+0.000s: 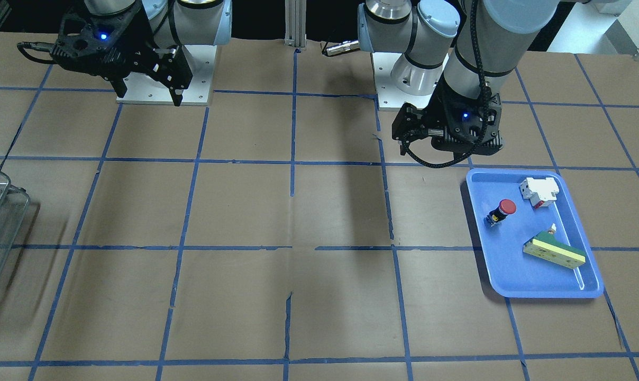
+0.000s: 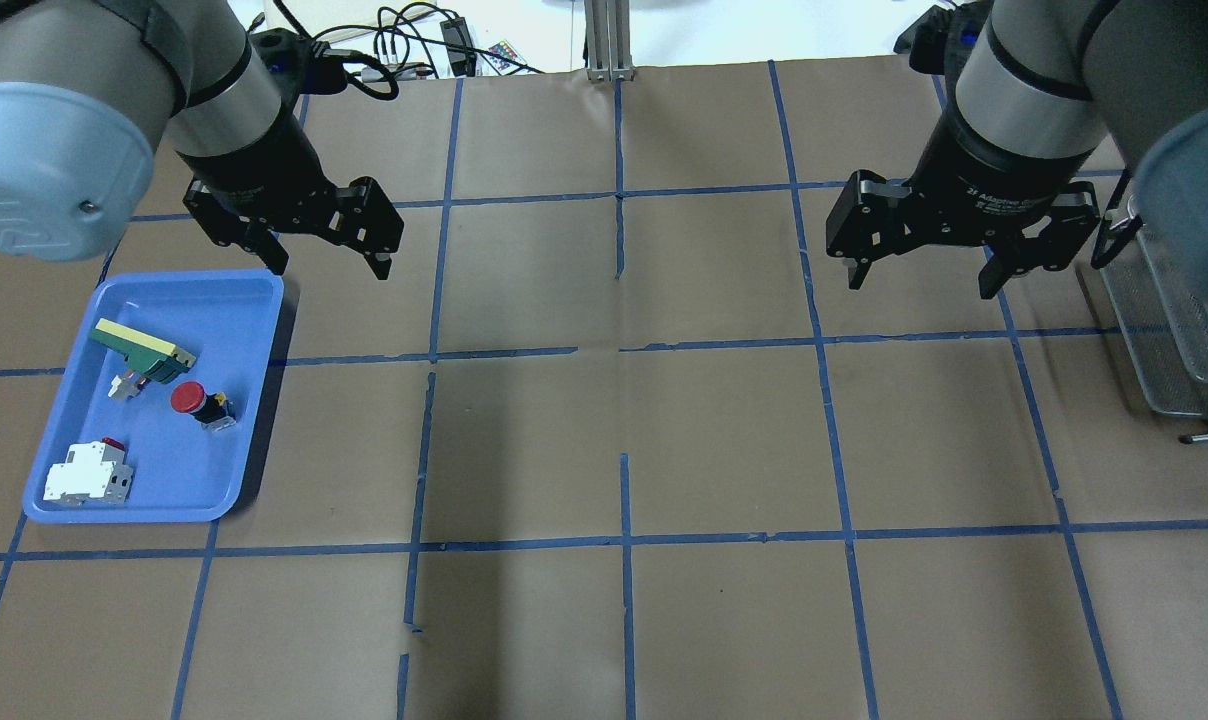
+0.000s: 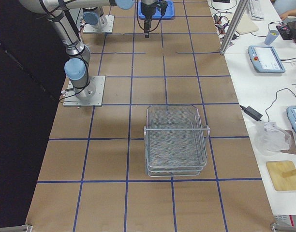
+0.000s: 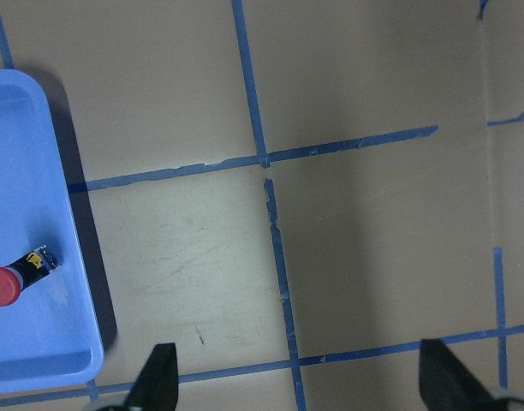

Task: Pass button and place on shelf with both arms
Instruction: 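Lower the left gripper over the red push button in the blue tray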

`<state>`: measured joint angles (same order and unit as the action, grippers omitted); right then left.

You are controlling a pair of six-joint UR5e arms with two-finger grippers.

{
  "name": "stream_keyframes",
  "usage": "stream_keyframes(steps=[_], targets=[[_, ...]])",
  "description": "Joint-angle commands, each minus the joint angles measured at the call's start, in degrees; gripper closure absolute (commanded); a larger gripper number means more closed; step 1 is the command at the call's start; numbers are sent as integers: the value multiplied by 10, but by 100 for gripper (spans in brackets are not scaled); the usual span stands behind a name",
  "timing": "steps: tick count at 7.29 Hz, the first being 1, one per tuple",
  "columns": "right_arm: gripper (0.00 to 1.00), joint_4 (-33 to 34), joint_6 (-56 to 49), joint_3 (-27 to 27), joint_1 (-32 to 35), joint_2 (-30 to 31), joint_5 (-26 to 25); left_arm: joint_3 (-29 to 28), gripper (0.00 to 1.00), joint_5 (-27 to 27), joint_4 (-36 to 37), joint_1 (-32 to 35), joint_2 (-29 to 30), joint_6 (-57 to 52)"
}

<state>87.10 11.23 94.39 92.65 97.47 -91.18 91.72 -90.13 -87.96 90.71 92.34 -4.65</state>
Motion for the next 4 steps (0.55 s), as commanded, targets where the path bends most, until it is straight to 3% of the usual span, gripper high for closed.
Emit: stream_keyframes(steps=[1,2,4], targets=[[0,1,2,0,0,0,0,9,0,0,1,-3,-1,-4],[0,4,2,-1,0,0,0,11,0,-3,9,-15,-1,-9],[0,7,5,0,1,0,3,42,0,2,48,-112,25,-61]])
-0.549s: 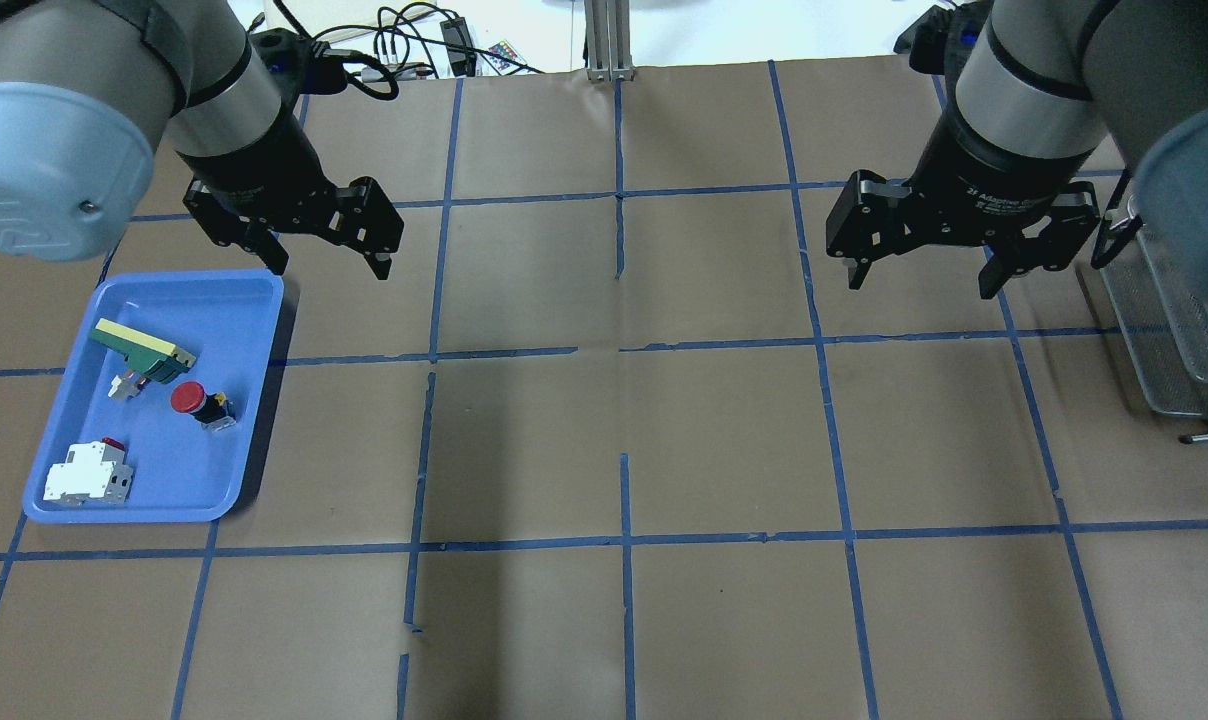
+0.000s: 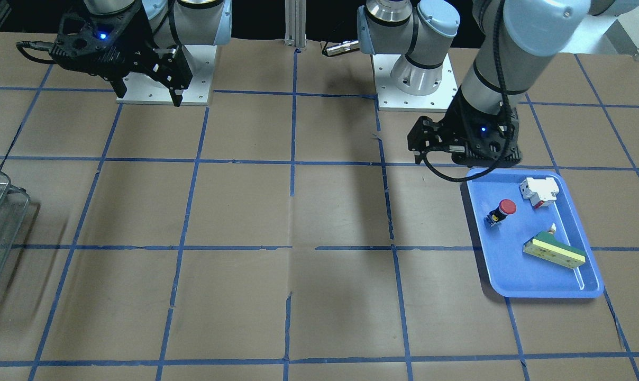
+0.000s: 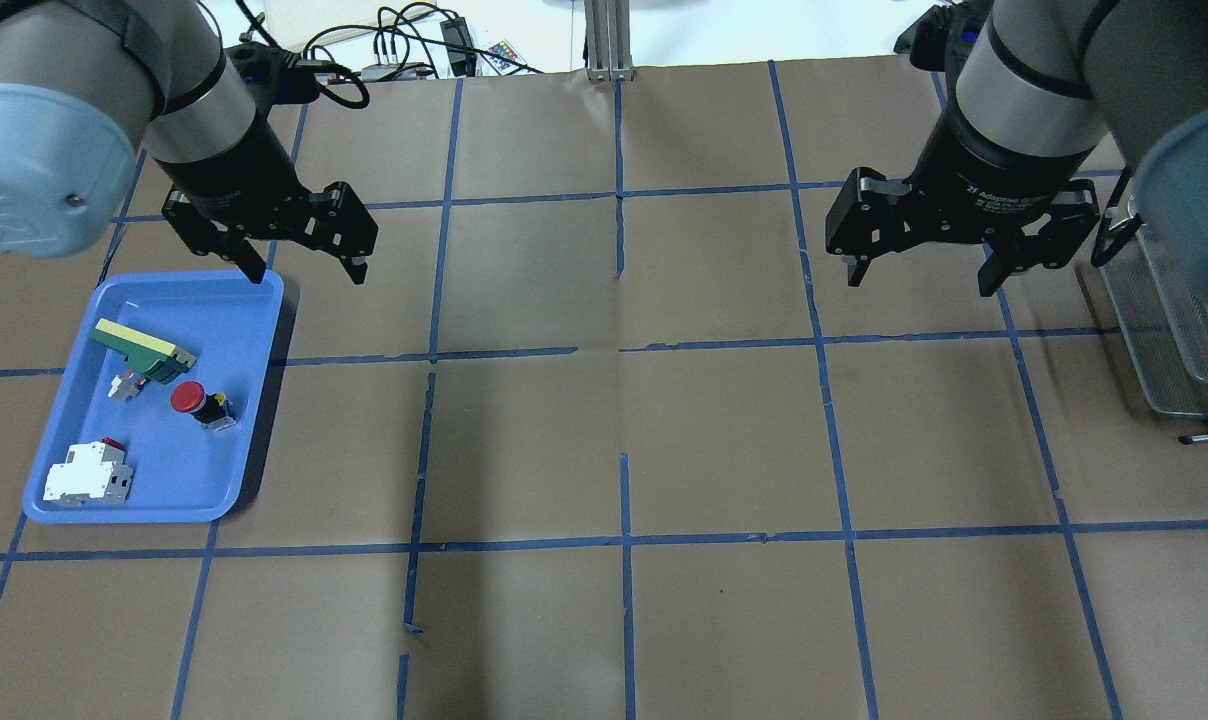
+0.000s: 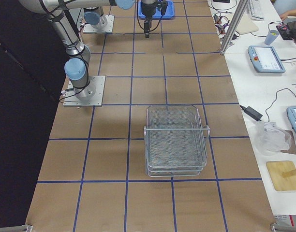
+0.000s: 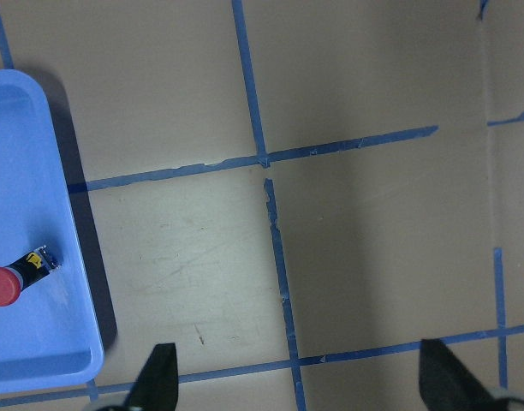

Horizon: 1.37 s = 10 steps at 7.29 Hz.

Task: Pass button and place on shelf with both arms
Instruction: 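Lower the left gripper over the red push button in the blue tray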

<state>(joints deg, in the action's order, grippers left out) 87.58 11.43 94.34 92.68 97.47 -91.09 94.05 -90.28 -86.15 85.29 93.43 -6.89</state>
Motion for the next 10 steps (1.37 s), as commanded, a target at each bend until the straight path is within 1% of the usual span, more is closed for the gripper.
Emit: stream_keyframes(steps=[1,2,3,4,5,6,7,8,10], targets=[[0,3,3,1,0,0,3,40,0,-3,80,-91,35,-95],[0,3,3,1,0,0,4,65,0,-3,118,-125,58,-122],[0,3,3,1,0,0,5,89,0,-3,141,-157,71,-135],[0,4,5,1,0,0,6,116,0,-7,176,-180,82,-204],[0,5,8,1,0,0,6,138,0,-27,238,-221,98,-245],[0,6,16,1,0,-1,6,164,0,-27,253,-250,105,-252],[0,7,17,1,0,-3,6,179,0,-29,258,-249,112,-242],[0,10,17,1,0,-3,6,180,0,-25,259,-249,122,-217],[0,10,17,1,0,-3,6,182,0,-23,256,-232,126,-221]])
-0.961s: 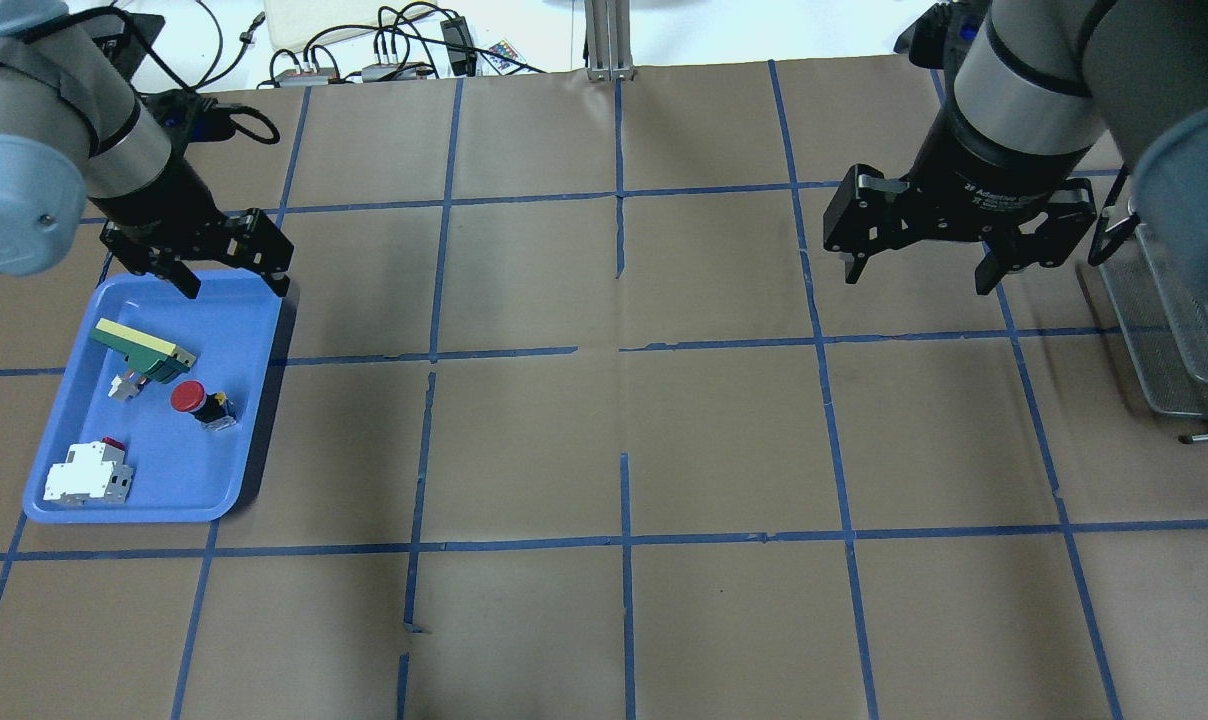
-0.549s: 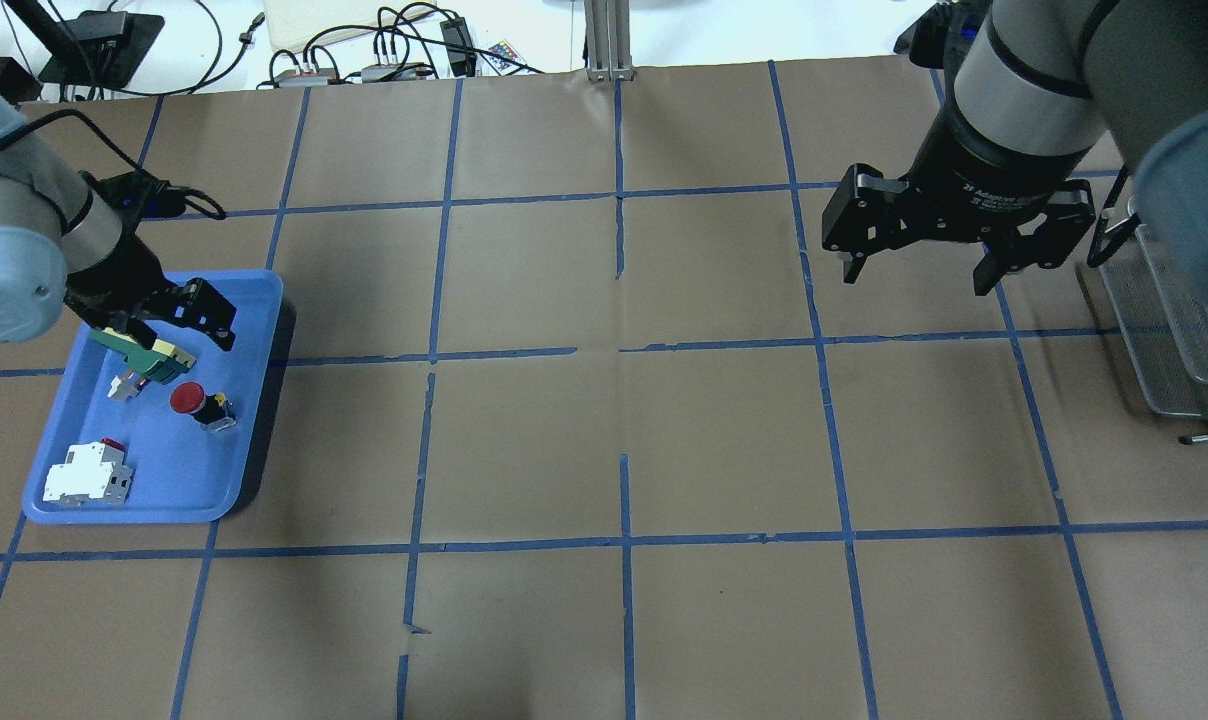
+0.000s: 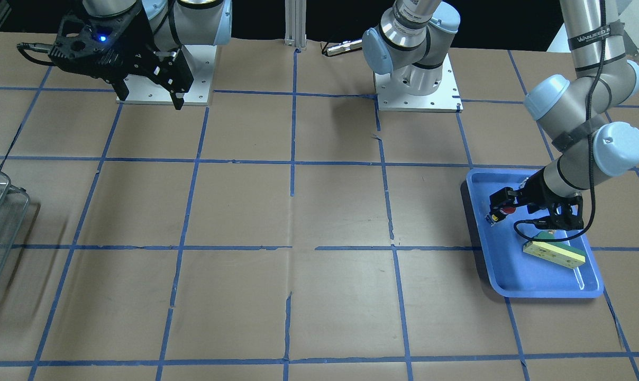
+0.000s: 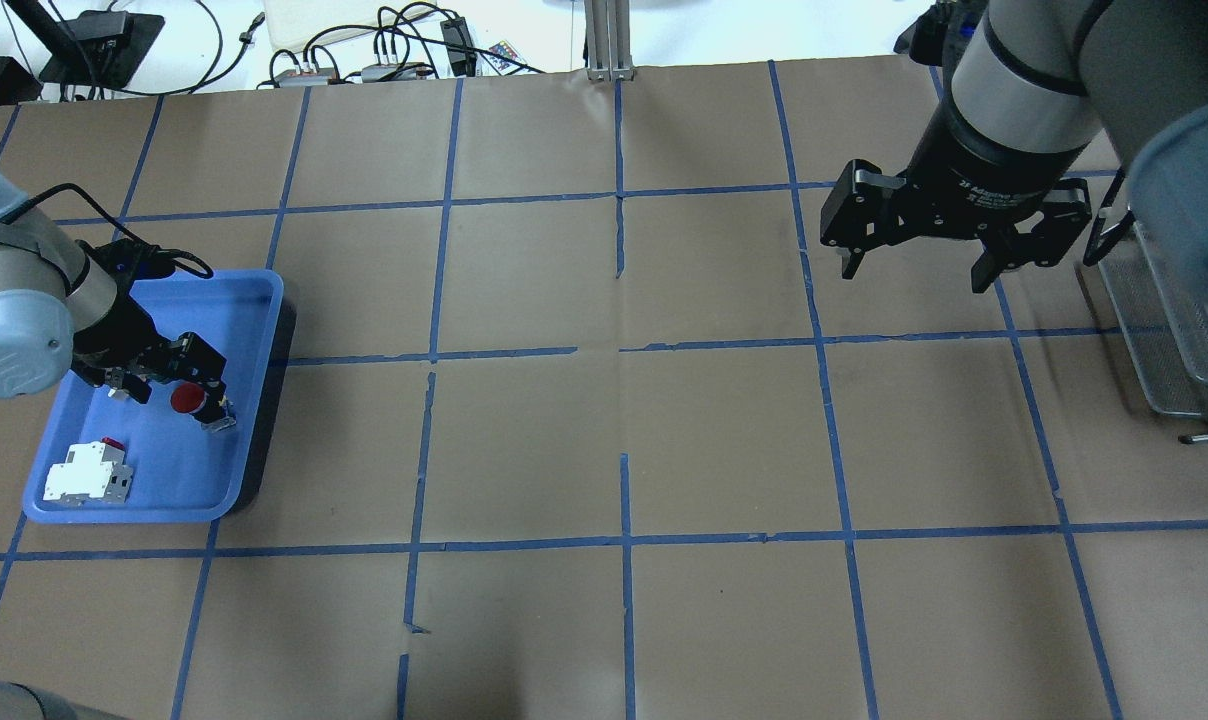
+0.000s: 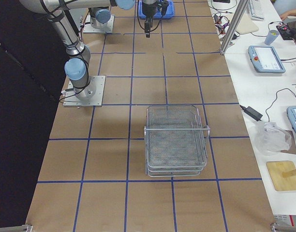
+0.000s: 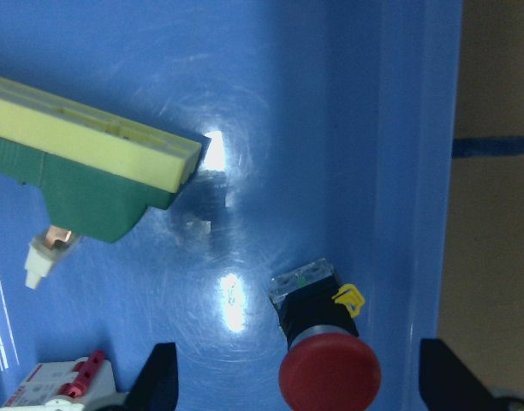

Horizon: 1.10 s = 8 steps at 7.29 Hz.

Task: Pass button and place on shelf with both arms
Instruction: 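Close the left gripper on the red push button and lift it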

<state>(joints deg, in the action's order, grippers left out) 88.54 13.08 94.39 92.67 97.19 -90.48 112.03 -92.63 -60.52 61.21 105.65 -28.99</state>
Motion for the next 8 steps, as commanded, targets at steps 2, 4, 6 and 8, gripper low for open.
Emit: stream_keyframes(steps=[2,4,6,8], targets=[[0,1,1,0,-5,-2,-2,-1,35,-4,-1,11,3,-12],[0,1,0,3,-6,-1,-4,-3,59,-5,-1,11,3,-20],[0,11,-5,3,-11,-2,0,-7,89,-5,-4,12,-11,-44],[0,8,-41,2,-15,-1,86,-59,92,31,-65,44,-18,-57]])
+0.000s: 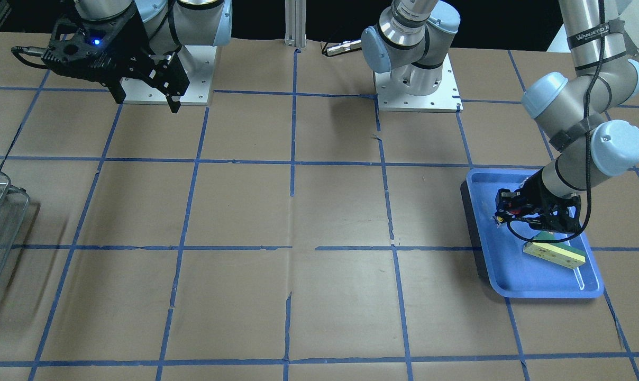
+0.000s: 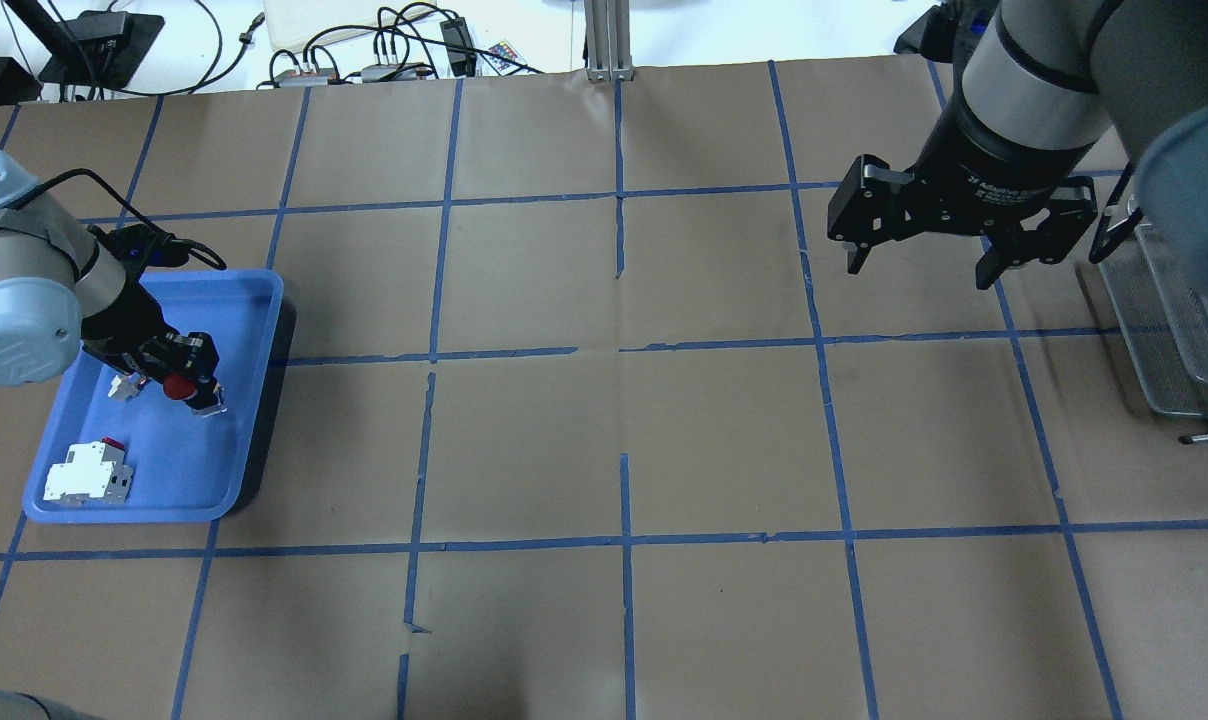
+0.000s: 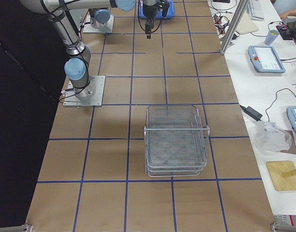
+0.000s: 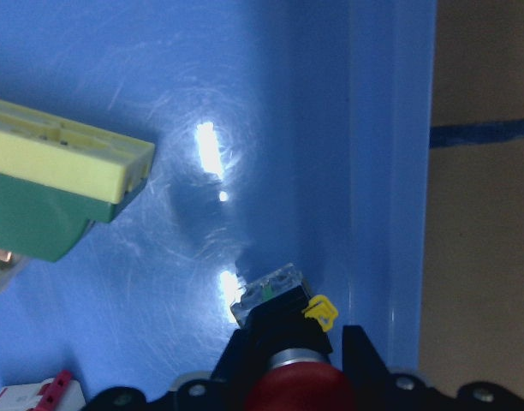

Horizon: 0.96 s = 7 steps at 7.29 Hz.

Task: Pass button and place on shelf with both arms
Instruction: 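Close the left gripper on the red push button and lift it, then carry the button toward the table center while the right gripper approaches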

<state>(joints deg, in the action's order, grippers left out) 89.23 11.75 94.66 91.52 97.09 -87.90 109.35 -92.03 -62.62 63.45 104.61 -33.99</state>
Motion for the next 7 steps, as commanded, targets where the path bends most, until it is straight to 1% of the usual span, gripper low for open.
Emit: stream_keyframes(steps=[1,2,3,4,5,6,7], targets=[[0,9,-124,-1,-10,2,81,-76,92,68,-111,55,-11,-6],[0,17,-205,1,-32,0,85,-105,92,106,-157,86,-12,-6],[0,18,-285,3,-56,-1,106,-109,93,202,-159,123,-12,-7],[0,19,-352,5,-78,-1,172,-114,95,281,-153,156,-5,-6],[0,19,-415,6,-97,-1,198,-115,98,347,-150,190,-8,0],[0,20,-498,10,-110,-1,199,-116,99,409,-150,204,-12,2],[0,22,-575,11,-129,-1,211,-115,99,489,-151,206,-9,22]])
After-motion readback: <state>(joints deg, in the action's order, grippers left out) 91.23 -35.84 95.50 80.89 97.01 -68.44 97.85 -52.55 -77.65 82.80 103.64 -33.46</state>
